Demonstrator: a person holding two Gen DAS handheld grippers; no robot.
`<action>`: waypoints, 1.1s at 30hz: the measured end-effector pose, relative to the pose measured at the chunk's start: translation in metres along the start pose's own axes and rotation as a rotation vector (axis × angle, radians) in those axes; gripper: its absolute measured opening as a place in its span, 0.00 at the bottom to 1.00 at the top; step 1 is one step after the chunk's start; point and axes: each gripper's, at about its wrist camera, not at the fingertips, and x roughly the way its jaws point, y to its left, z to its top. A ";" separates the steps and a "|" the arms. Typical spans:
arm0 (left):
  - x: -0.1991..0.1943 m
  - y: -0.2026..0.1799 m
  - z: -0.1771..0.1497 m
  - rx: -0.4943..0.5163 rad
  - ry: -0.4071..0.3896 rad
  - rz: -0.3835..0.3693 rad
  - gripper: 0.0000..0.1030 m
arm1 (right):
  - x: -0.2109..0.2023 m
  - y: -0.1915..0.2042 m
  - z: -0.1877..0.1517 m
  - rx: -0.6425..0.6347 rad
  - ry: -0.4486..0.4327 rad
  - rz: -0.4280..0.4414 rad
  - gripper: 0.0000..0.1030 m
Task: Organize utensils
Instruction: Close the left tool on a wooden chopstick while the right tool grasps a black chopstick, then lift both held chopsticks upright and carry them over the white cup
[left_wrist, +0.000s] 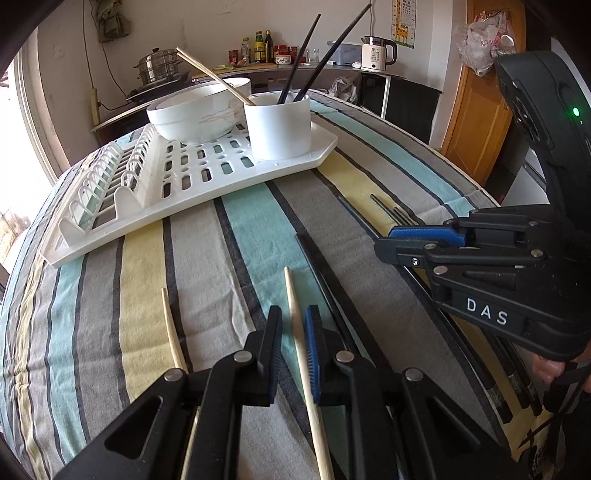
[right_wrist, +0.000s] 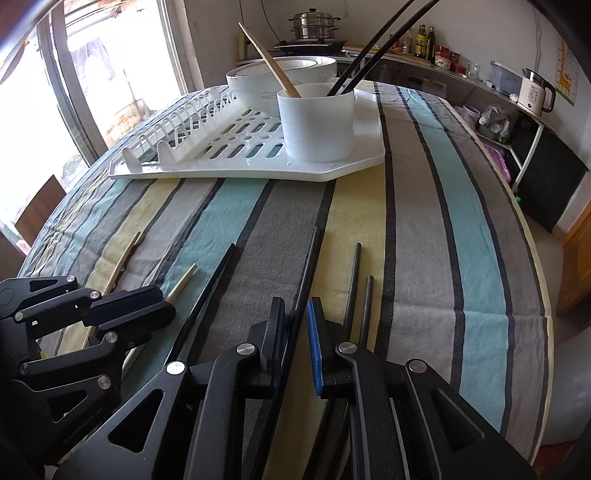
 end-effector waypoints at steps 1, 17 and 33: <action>0.000 0.002 0.000 -0.005 0.000 0.001 0.08 | 0.001 0.002 0.001 -0.006 0.006 -0.009 0.12; -0.001 0.015 0.003 -0.070 0.003 -0.036 0.07 | -0.005 0.007 0.008 -0.014 -0.006 -0.007 0.06; -0.078 0.029 0.028 -0.098 -0.184 -0.047 0.06 | -0.107 -0.003 0.021 0.064 -0.296 0.062 0.05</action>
